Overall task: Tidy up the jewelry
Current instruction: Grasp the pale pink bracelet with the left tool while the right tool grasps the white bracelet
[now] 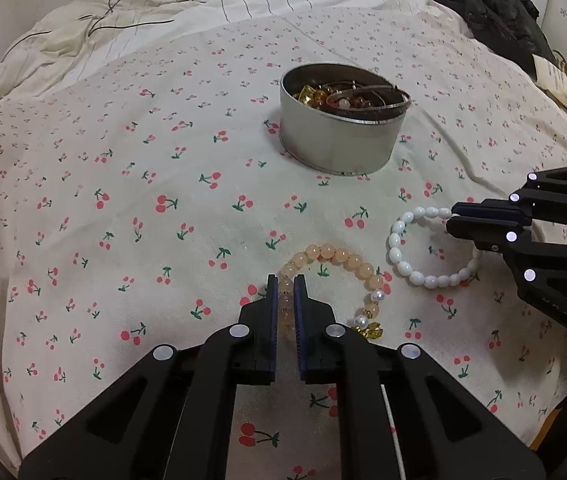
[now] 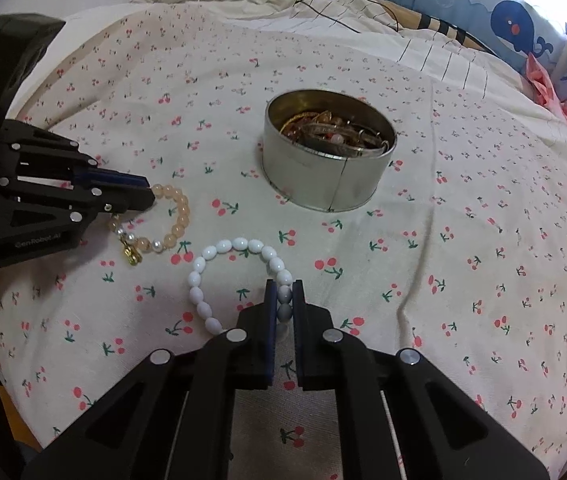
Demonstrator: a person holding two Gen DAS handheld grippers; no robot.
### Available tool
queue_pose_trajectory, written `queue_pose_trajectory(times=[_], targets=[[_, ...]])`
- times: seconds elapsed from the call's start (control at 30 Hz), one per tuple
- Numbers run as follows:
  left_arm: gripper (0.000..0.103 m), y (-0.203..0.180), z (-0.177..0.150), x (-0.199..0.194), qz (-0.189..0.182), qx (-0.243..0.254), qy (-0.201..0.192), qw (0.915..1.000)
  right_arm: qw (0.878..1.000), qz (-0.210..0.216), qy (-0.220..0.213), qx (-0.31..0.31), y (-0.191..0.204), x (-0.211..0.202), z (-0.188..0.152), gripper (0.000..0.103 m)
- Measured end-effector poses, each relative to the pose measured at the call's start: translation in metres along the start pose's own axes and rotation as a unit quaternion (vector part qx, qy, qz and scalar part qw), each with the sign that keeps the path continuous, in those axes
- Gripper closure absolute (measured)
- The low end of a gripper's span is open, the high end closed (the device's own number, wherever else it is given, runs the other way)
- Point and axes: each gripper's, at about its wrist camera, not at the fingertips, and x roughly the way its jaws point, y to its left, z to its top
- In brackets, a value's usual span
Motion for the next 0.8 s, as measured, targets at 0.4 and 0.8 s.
queue_pose_trajectory(times=[0.4,0.8], targets=[[0.096,-0.001,0.012,-0.008,-0.011,-0.004,-0.024,0.9996,1.0,-0.007,-0.024,0.015,-0.009,-0.015,0.005,0.095],[0.096,0.011,0.02,-0.021,-0.031,-0.028,-0.044,0.9981,0.997,0.012,-0.042,0.056,-0.03,-0.027,0.006,0.095]])
